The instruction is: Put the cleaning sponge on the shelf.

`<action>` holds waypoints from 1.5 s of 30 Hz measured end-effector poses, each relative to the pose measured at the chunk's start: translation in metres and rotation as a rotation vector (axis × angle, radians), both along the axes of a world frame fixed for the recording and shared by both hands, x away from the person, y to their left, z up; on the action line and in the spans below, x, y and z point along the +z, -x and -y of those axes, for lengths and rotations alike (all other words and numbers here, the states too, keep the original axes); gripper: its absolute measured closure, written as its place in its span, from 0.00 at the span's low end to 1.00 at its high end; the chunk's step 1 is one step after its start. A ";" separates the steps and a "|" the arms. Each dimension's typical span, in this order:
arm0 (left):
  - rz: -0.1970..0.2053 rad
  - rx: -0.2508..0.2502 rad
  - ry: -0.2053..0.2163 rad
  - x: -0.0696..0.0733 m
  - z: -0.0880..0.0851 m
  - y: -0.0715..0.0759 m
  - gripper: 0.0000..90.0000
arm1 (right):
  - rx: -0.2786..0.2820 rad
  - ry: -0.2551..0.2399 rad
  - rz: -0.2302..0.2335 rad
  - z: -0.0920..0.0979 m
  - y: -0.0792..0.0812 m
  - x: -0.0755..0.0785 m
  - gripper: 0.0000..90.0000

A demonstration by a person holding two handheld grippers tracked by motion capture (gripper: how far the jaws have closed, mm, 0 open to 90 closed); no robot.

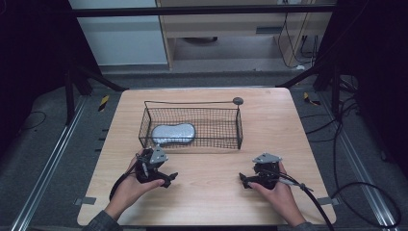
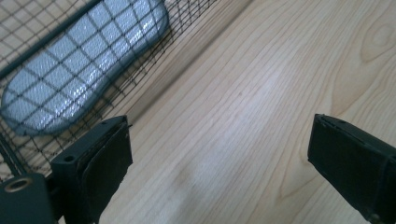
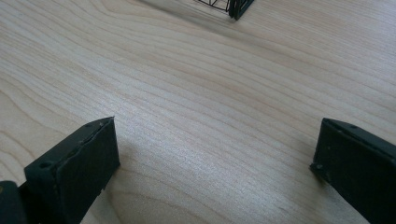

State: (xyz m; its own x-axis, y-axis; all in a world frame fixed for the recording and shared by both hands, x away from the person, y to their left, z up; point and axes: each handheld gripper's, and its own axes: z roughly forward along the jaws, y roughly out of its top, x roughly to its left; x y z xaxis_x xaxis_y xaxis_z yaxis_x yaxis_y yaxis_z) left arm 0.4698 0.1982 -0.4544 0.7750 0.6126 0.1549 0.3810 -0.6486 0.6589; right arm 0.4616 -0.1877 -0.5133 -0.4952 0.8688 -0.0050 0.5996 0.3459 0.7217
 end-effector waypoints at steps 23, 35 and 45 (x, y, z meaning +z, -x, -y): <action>-0.032 0.206 0.037 -0.034 -0.062 -0.011 0.05 | 0.002 0.002 -0.001 0.000 0.000 0.000 0.00; -0.050 0.262 0.053 -0.046 -0.076 -0.022 0.04 | 0.001 0.000 -0.001 0.000 0.000 0.000 0.00; -0.052 0.273 0.138 -0.054 -0.084 -0.027 0.00 | 0.001 0.000 -0.001 0.000 0.000 0.000 0.00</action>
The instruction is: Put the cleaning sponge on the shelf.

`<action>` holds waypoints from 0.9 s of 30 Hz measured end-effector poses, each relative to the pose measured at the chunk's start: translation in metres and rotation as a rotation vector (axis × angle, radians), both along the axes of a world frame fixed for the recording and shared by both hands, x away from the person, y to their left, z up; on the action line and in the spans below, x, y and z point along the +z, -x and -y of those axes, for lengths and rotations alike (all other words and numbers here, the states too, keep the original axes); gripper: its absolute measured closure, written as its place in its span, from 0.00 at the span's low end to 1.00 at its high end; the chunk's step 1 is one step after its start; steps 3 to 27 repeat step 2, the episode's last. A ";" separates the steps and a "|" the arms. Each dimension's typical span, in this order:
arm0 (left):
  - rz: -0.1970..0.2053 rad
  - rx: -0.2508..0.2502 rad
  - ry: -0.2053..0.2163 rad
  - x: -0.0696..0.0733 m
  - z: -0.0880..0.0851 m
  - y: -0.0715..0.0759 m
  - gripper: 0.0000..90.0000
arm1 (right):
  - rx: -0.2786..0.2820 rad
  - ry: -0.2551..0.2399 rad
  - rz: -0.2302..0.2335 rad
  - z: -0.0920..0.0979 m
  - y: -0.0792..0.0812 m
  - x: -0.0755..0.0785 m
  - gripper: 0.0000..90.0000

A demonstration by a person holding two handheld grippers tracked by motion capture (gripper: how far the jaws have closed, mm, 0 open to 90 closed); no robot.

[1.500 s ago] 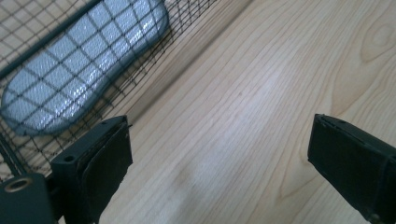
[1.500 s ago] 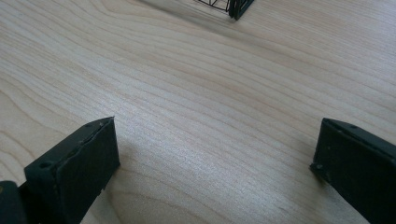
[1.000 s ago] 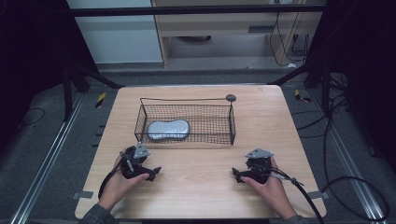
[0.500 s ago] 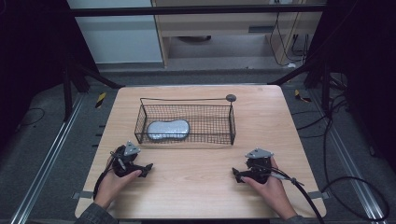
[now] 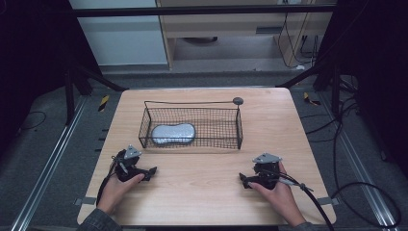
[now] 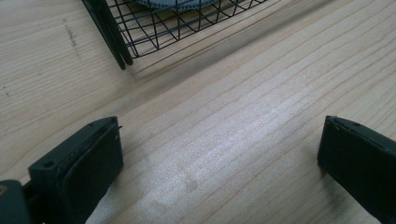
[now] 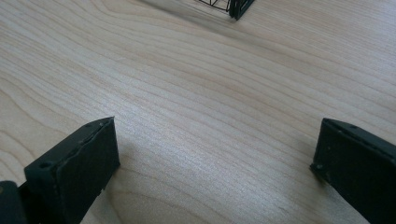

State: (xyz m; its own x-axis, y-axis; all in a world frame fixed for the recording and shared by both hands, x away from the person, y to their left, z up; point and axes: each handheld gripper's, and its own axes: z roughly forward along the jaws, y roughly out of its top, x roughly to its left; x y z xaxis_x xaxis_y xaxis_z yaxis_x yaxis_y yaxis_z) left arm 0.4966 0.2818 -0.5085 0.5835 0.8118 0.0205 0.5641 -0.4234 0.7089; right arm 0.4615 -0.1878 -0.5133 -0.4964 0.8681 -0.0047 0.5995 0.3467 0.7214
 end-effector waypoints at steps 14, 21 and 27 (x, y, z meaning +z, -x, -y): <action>0.000 0.000 0.000 0.000 0.000 0.000 0.00 | 0.000 0.000 0.000 0.000 0.000 0.000 0.00; 0.000 0.000 0.000 0.000 0.000 0.000 0.00 | 0.000 0.000 0.000 0.000 0.000 0.000 0.00; 0.000 0.000 0.000 0.000 0.000 0.000 0.00 | 0.000 0.000 0.000 0.000 0.000 0.000 0.00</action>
